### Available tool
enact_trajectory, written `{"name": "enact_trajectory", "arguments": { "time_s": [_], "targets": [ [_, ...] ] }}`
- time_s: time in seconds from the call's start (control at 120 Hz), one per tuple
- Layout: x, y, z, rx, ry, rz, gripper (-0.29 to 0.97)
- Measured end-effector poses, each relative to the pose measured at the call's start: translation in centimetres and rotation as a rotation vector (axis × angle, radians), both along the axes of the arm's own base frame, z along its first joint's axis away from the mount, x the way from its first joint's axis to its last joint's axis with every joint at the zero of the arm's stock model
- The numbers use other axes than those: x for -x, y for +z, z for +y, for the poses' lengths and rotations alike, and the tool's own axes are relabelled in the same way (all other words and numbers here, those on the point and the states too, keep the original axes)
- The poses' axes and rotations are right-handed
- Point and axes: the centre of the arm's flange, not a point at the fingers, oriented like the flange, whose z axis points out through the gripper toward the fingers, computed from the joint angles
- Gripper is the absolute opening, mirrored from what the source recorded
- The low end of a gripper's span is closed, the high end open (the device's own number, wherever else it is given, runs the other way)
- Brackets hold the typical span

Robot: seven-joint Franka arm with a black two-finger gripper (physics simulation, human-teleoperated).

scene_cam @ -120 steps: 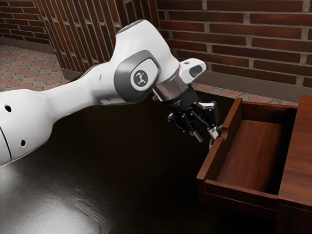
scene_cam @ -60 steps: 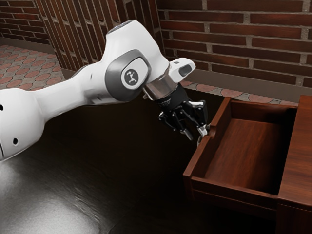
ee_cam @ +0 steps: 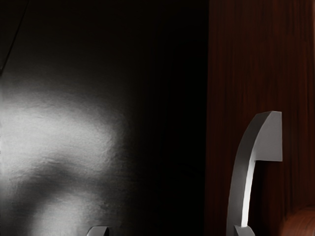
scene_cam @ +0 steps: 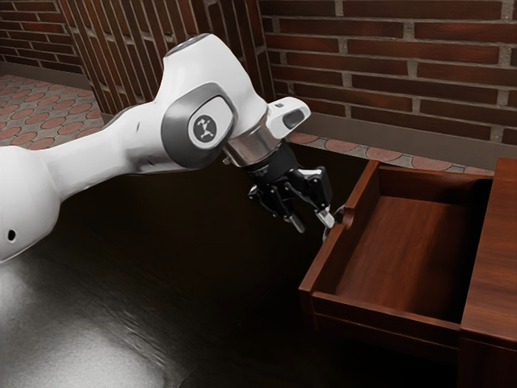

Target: Pull the drawer handle with one arm to open the drawer

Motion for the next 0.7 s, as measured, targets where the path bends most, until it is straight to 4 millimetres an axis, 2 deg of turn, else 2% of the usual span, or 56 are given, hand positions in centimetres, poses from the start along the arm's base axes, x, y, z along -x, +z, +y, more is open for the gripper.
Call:
{"name": "enact_trajectory", "arguments": {
  "time_s": [0.392, 0.608, 0.7],
  "targets": [
    [0.2, 0.4, -0.3, 0.002, -0.008, -0.007, 0.24],
    [0.3, 0.9, 0.1, 0.011, -0.006, -0.017, 0.41],
    [0.9, 2.4, 0.1, 0.014, -0.01, -0.041, 0.49]
  ]
}}
